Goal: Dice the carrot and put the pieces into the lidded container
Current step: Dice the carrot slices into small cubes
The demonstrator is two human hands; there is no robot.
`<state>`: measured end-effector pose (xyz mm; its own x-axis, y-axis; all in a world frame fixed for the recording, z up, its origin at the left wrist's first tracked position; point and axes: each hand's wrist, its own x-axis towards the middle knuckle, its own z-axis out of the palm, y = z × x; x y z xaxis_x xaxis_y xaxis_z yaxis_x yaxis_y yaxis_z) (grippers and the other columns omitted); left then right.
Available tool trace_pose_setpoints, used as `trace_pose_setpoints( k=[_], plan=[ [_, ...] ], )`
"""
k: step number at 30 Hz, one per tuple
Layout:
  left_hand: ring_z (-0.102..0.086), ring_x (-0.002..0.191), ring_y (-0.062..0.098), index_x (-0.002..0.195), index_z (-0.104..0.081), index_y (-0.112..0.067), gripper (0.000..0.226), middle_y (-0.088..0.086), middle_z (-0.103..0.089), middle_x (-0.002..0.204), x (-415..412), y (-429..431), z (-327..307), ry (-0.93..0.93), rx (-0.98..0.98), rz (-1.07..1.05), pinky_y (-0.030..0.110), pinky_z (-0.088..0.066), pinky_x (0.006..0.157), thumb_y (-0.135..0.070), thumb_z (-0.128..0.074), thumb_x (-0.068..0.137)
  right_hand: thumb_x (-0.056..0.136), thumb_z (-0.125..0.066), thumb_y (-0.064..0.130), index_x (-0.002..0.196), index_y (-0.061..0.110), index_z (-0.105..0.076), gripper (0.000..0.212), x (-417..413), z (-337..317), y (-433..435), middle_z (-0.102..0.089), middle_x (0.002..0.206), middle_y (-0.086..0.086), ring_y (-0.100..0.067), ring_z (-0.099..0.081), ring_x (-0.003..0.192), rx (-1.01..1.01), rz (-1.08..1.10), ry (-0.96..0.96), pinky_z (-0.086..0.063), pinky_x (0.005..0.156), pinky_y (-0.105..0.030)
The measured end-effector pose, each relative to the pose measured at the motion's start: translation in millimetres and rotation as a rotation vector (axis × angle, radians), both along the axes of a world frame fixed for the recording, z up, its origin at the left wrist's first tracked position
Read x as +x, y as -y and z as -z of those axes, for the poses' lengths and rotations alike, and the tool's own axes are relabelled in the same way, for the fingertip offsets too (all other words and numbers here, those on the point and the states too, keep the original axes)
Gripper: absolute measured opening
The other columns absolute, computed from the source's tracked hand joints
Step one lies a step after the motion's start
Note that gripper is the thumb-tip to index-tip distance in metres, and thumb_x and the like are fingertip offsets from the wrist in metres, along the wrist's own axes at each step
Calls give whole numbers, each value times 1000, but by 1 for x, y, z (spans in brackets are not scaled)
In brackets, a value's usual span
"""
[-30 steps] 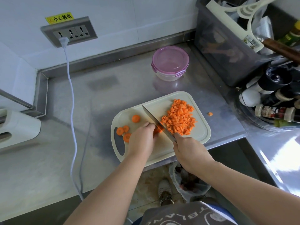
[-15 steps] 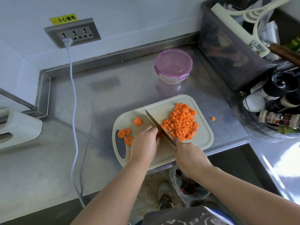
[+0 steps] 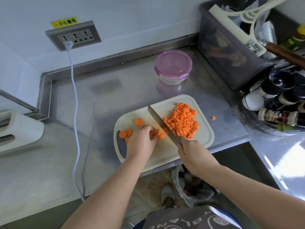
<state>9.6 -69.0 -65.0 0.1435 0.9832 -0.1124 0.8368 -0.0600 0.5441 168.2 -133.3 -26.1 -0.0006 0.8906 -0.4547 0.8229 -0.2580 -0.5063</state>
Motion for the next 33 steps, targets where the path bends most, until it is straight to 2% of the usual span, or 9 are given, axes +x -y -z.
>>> trace_pose_setpoints(
  k=[4, 7, 12, 16, 20, 24, 27, 31, 33],
  plan=[
    [-66, 91, 19, 107, -68, -17, 22, -1, -71, 100, -1, -1, 0, -18, -18, 5, 30, -52, 76, -27, -62, 88, 101, -31, 24, 97, 21, -38, 9, -4, 0, 4, -57, 85, -6, -28, -56, 76, 9, -16, 12, -51, 70, -42],
    [-65, 95, 19, 114, -67, -18, 26, 0, -70, 105, 3, -2, -2, -3, -38, 15, 30, -52, 78, -24, -59, 89, 101, -31, 24, 95, 21, -38, 9, -3, 2, 4, -55, 81, -5, -27, -55, 71, 6, -9, 11, -47, 66, -39],
    [-63, 99, 18, 125, -55, -17, 35, 1, -67, 108, 8, -6, -4, 42, -71, -10, 24, -47, 76, -12, -52, 91, 101, -31, 24, 93, 21, -38, 11, -1, 4, 3, -54, 80, -3, -23, -53, 69, -2, -7, 18, -46, 65, -38],
    [-62, 99, 19, 116, -54, -17, 30, -1, -65, 105, 8, -8, -5, 124, -140, -147, 24, -46, 76, -4, -50, 89, 102, -31, 24, 94, 23, -37, 10, -2, 4, 4, -53, 78, -1, -20, -51, 66, 3, -8, 16, -45, 62, -35],
    [-61, 98, 19, 106, -56, -19, 24, -8, -62, 93, 7, -9, -4, 73, -152, -197, 31, -47, 80, -5, -47, 88, 101, -31, 24, 91, 20, -39, 13, -1, 5, 5, -49, 70, 1, -18, -46, 60, 13, 7, 15, -40, 57, -34],
    [-59, 95, 14, 117, -54, -16, 30, -4, -64, 103, 15, -10, -10, 131, -209, -132, 20, -40, 71, -3, -46, 91, 101, -32, 25, 92, 18, -43, 16, 0, 5, 3, -52, 76, -2, -22, -51, 66, 1, 21, 38, -45, 63, -38],
    [-58, 87, 10, 119, -51, -18, 31, -8, -62, 96, 15, -13, -11, 178, -235, -133, 14, -38, 62, -2, -46, 92, 101, -32, 25, 92, 18, -42, 15, -1, 3, 3, -52, 76, -1, -23, -53, 68, 3, 10, 41, -47, 65, -40],
    [-62, 97, 17, 118, -53, -15, 31, -8, -63, 96, 6, -12, -9, 189, -215, -182, 26, -47, 79, -5, -53, 89, 101, -32, 23, 102, 17, -44, 14, -4, 0, 4, -55, 81, -4, -26, -56, 71, 19, -11, 41, -49, 66, -40],
    [-62, 99, 17, 117, -56, -14, 28, -5, -64, 99, 4, -9, -10, 153, -214, -185, 27, -47, 81, -12, -57, 89, 101, -33, 22, 107, 16, -46, 15, -8, 0, 5, -58, 83, -4, -26, -58, 73, 15, -21, 56, -52, 67, -41]
  ],
)
